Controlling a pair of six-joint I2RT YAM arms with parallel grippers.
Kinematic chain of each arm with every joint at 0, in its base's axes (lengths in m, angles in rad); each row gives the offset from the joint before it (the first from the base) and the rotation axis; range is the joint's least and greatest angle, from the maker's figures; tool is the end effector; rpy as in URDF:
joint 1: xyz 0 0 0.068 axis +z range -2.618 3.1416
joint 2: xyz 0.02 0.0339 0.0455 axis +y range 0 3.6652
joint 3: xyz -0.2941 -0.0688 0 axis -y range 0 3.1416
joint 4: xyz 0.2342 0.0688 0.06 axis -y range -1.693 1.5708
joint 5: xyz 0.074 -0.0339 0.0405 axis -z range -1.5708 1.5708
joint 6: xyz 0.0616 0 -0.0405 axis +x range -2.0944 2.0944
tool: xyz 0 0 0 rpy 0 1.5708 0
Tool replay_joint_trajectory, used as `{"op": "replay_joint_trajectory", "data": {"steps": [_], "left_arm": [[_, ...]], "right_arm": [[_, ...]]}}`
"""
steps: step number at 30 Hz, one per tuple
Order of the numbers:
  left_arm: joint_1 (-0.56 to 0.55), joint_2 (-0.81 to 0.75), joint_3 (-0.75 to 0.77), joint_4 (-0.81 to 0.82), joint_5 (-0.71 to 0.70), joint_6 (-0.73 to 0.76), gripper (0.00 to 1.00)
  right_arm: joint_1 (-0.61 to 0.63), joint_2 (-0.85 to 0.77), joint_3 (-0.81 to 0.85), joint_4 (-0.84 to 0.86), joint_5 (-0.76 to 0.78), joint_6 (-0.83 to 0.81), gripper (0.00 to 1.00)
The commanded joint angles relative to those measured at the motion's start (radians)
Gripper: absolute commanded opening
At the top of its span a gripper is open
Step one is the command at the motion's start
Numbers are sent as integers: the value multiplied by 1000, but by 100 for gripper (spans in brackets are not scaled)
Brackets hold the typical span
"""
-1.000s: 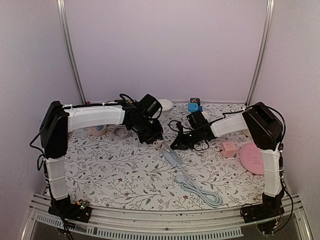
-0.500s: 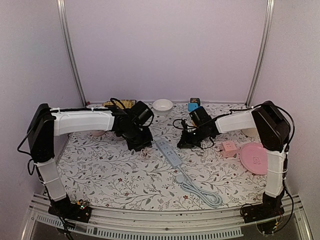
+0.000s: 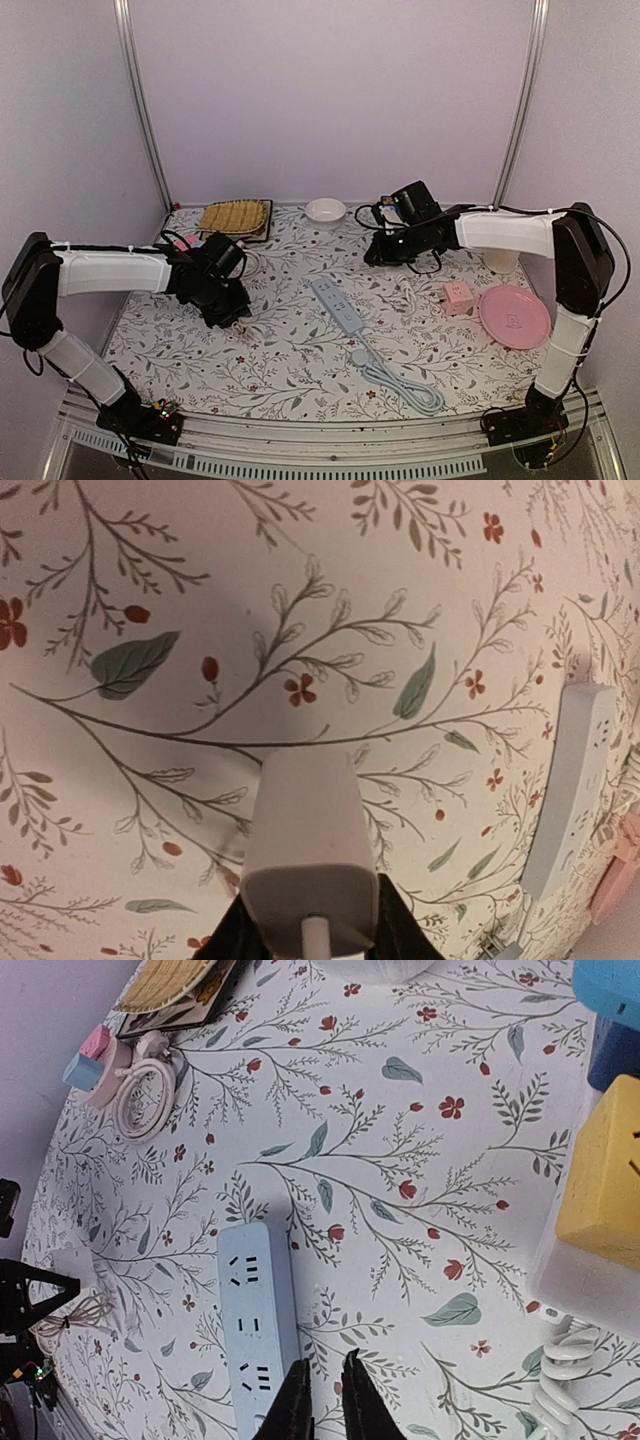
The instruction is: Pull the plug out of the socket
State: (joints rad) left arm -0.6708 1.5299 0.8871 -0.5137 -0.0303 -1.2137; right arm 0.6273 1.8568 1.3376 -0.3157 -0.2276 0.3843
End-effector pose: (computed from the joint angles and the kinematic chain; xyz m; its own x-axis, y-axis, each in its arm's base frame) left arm 0.2252 -0.1763 0.1909 -0.8238 -0.5418 -0.1667 -0.4580 0.8095 -0.3675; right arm 0.3368 0.2613 0.2322 -0.8167 -0.1410 -0.5596 -0.4188 0.8119 0.4067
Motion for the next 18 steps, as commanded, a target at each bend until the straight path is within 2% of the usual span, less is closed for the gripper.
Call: {"op": "replay_joint_trajectory", "data": {"steps": [1,3,6,12,18], "left_arm": [[55,-93,-106,110,20,-18,10],[80,-126,-153,133,29,-18,17],[110,-169,-197,126,26,-12,32],[139,-232,-186,17,-54,-2,68],[153,-253,-127,-126,-145,-6,80]], "right_arm": [[-12,-54,39,-59,85,-49,14],[-19,-62,45,-67,90,-51,17],[-27,-72,54,-79,99,-56,20],[-28,-83,61,-94,115,-56,29],[-36,-90,70,-110,126,-49,36]]}}
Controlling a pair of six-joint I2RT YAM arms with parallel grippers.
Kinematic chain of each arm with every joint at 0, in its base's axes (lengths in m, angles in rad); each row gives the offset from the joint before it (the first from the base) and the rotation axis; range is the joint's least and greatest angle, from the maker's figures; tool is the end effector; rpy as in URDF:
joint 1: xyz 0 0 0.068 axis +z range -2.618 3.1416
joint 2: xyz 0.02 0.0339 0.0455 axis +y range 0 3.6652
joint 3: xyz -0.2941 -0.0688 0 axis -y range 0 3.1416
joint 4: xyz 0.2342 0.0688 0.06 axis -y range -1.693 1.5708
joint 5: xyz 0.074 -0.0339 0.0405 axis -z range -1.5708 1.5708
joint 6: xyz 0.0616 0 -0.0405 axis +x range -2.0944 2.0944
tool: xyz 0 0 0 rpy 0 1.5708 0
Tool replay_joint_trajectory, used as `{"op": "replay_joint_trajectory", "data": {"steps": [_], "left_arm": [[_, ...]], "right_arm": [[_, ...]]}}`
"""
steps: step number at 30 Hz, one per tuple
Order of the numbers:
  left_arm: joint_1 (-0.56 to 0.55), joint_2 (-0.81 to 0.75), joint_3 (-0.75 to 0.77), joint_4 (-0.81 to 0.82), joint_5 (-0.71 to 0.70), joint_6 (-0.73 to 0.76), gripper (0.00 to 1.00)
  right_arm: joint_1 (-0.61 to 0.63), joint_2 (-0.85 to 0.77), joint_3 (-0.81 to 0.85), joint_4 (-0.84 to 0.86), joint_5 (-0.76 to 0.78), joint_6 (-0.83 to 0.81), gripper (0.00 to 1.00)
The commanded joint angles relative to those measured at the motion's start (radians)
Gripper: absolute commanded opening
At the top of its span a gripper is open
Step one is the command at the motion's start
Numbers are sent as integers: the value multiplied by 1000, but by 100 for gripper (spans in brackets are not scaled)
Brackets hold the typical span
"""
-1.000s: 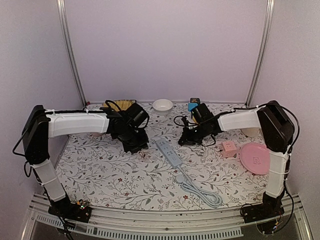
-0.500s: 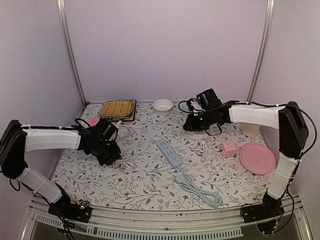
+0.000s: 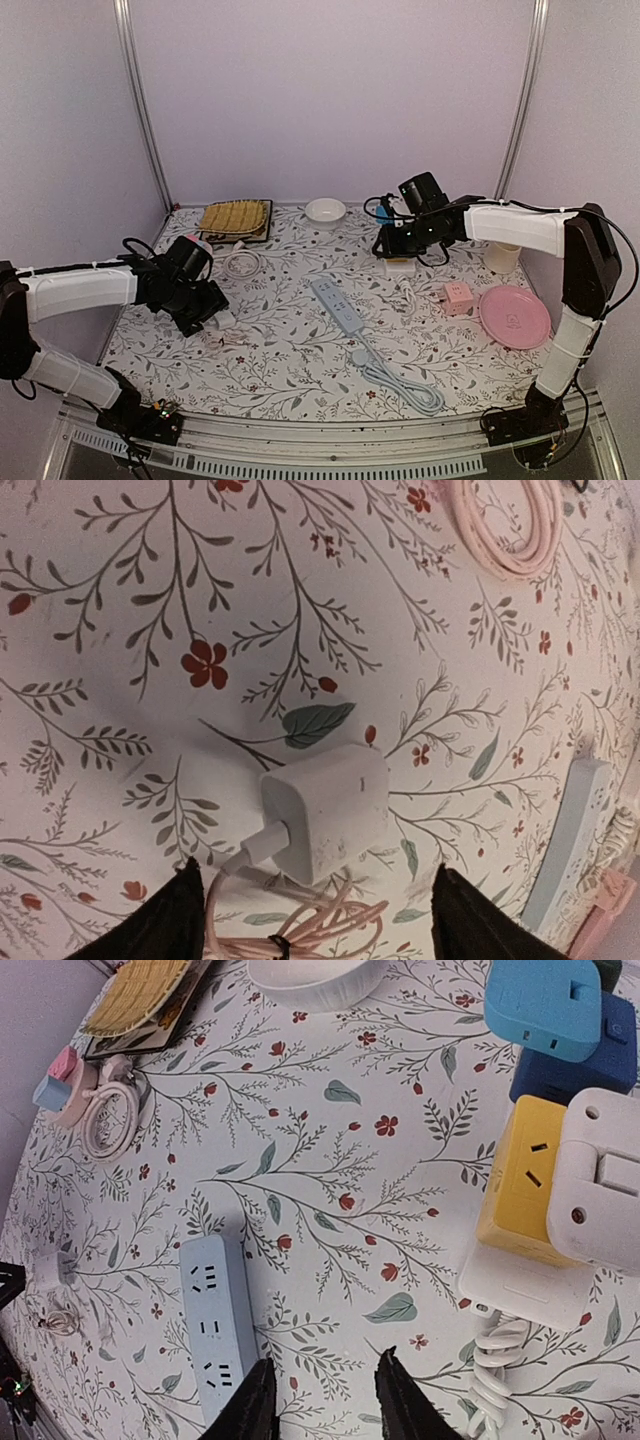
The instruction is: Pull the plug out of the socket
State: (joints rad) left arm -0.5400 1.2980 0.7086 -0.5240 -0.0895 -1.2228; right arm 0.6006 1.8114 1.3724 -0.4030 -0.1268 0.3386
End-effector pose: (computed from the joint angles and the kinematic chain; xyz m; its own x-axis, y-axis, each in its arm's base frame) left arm 0.1989 -0.1128 0.1950 -0.7120 -0.6648 -0.2260 -0.5603 0.7319 -0.3878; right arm 0.3401 0.2424 0.2531 -0.7898 -0.1416 -0.5968 -0.3899 0.8670 0.3102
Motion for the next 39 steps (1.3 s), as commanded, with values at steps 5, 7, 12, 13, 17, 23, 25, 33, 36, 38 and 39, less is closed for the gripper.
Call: {"op": "replay_joint_trajectory", "data": {"steps": [5,7,12,13,17,23,25,33,36,38,39], "left_arm": [[25,-19,136,-239,-181,26,88],[25,-14,178,-258,-207,57,89],[24,14,270,-245,-202,163,92],[23,20,285,-241,-197,179,93],[19,47,331,-207,-157,242,93],[4,85,372,-166,-98,285,93],[-7,93,379,-166,-93,288,93],[-42,93,359,-158,-76,267,93],[-50,92,349,-156,-72,255,93],[-53,91,344,-153,-68,249,93],[-55,90,341,-149,-67,245,93]], "right_arm": [[-31,-50,54,-38,33,8,49],[-46,-46,63,-42,31,14,56],[-103,-21,111,-60,26,41,75],[-114,-13,124,-63,28,43,78],[-153,52,222,-113,74,37,85],[-165,189,391,-237,177,-14,88],[-172,215,410,-249,181,-26,90],[-298,230,331,-164,-160,28,85],[-329,227,278,-101,-320,60,76],[-338,226,253,-72,-383,86,71],[-337,229,245,-67,-404,94,70]]}}
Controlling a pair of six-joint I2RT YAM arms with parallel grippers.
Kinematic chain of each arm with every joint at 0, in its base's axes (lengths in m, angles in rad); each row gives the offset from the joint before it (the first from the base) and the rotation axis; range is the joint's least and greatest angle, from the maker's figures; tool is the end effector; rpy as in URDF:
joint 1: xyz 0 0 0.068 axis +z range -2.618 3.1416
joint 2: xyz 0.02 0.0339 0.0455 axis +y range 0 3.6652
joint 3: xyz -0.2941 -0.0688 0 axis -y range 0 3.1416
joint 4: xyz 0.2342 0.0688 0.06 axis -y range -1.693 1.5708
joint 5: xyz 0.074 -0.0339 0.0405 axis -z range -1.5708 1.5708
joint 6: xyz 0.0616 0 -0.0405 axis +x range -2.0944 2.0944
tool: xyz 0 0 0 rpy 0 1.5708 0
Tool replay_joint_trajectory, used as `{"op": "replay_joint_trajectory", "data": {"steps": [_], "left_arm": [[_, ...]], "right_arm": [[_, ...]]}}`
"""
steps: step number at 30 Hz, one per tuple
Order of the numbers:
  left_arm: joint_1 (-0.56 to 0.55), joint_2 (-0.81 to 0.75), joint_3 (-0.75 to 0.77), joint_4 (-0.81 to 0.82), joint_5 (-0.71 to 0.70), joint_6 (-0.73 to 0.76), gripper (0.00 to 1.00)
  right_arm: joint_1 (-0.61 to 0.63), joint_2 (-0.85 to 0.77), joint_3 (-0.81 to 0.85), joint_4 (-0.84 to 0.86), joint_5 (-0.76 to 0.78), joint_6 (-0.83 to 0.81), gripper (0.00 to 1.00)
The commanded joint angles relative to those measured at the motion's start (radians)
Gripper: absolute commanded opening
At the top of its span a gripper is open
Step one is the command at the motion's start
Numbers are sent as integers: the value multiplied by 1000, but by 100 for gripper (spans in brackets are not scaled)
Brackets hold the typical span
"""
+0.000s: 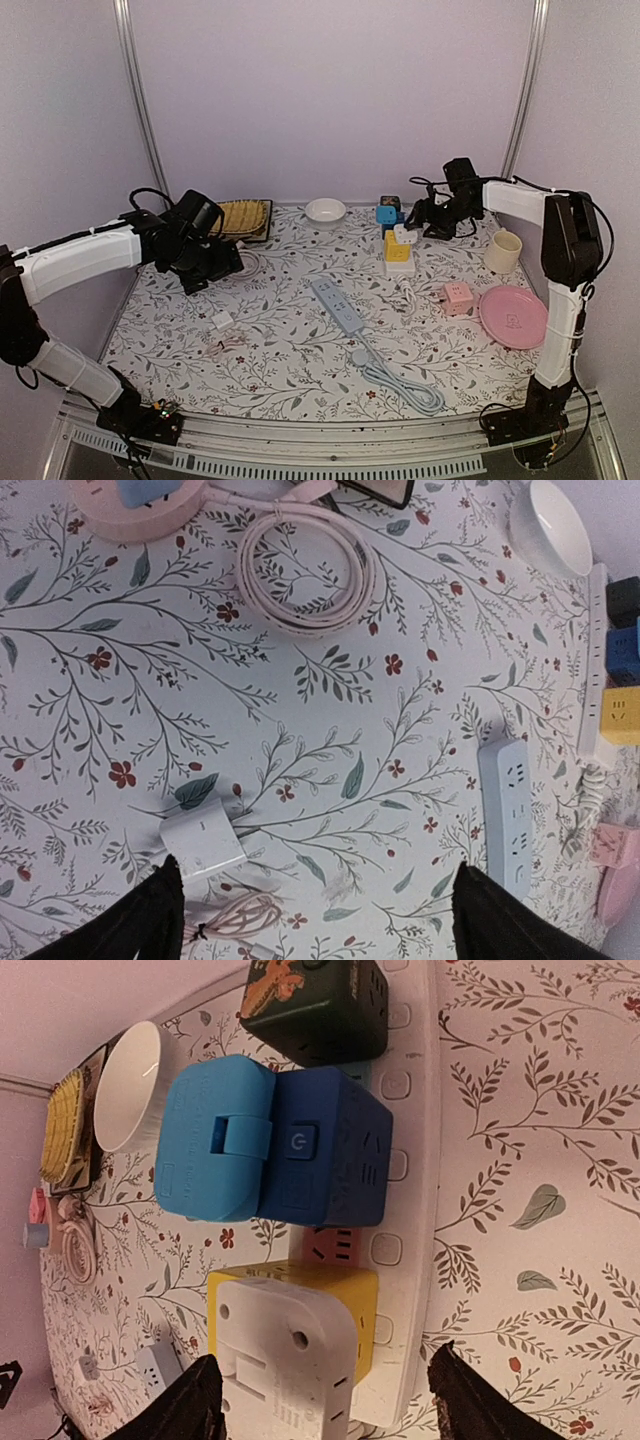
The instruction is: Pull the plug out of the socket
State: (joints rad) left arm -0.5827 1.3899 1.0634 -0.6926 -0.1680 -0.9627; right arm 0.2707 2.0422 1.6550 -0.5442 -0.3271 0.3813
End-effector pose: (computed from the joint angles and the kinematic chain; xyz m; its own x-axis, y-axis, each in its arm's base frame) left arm 0.2384 -0.1448 0.2698 -0.7915 -0.4475 -0.4163 -0.3155 0.8825 -0.3488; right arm 0.4496 0.1453 0.2365 -0.8807 0.1213 -0.4579 -0.1188 0.8792 0.4614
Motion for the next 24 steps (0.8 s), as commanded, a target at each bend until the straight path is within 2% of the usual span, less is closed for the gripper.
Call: {"op": "replay_joint_trajectory", "data": {"steps": [1,11,18,21,24], "left_arm": [[-13,-2,-18,22,15,-18,93],[-37,11,-15,53,33,-46,93],[-54,42,16,70,41,-48,93],[-59,59,28,85,54,-45,93],[-63,78,44,88,59,-41,93]], "right_arm": [[-7,-1,-43,77,-213,59,69],[-30,31,-82,150,-329,122,51],[-33,36,-110,183,-382,157,31],[-33,38,-135,201,-389,177,32],[-33,34,-164,232,-392,195,43]]}}
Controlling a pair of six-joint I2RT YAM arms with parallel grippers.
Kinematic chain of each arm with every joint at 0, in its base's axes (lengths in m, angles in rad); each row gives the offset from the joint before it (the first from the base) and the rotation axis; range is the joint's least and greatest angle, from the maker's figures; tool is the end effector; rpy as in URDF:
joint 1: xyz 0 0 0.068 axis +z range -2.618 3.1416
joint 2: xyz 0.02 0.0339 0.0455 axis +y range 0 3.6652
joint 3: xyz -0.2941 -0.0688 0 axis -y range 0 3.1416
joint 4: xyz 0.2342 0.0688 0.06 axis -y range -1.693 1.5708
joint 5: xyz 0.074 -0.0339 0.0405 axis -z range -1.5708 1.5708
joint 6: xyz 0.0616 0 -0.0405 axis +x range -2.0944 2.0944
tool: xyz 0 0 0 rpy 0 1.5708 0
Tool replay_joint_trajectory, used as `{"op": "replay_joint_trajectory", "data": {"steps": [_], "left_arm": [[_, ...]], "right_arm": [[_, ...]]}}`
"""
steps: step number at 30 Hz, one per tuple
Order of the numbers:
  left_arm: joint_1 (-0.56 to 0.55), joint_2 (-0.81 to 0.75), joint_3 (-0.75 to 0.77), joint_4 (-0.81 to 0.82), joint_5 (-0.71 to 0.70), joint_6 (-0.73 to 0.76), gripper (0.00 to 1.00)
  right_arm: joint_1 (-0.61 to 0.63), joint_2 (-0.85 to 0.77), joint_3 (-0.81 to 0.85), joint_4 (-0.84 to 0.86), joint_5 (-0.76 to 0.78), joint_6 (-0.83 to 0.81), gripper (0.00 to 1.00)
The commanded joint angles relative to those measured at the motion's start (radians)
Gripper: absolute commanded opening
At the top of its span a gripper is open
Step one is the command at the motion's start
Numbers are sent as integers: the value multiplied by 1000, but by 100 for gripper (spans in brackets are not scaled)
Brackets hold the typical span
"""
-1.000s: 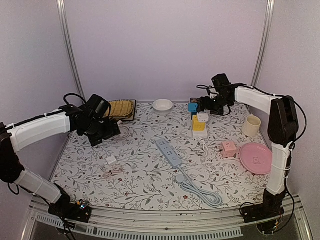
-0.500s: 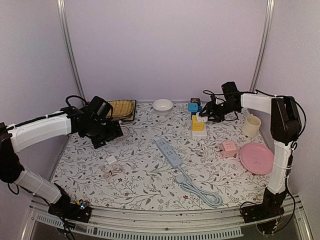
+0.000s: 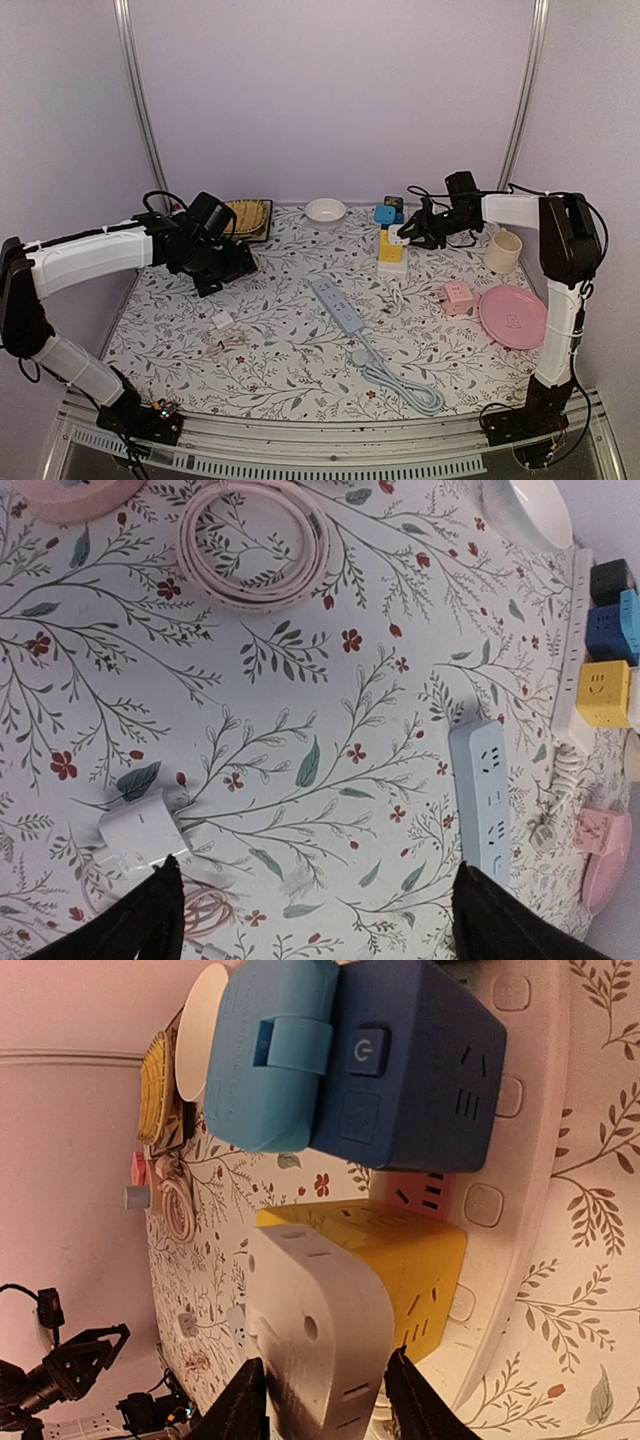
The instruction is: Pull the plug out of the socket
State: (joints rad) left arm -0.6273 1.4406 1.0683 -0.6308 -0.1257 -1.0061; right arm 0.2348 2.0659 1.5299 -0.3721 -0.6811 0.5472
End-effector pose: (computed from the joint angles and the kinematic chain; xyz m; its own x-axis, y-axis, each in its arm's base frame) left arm 0.2429 -0.1666 0.2619 -0.8111 -0.4471 -0.3770 -0.2942 0.8691 -0.3976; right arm 0.4449 0.1463 0.2082 -0.9448 0.1896 -0.2671 -0.0772 0.6637 0.7440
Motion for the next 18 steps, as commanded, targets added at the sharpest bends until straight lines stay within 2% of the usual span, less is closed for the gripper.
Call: {"op": "replay_joint_trajectory", "data": {"steps": [1,2,4,14,18], "left_arm": [[-20,34,45,26,17,5,93],[-21,39,50,26,18,5,93],[-24,46,57,26,19,6,93],[-39,53,73,51,41,5,93],[-57,71,83,102,73,21,93]], "right_arm": [[3,10,-44,68,-39,34,46],[3,11,-47,74,-41,39,49],[3,17,-48,83,-45,45,48],[3,25,-60,124,-100,74,8],[9,-13,-122,151,-138,84,4]]}}
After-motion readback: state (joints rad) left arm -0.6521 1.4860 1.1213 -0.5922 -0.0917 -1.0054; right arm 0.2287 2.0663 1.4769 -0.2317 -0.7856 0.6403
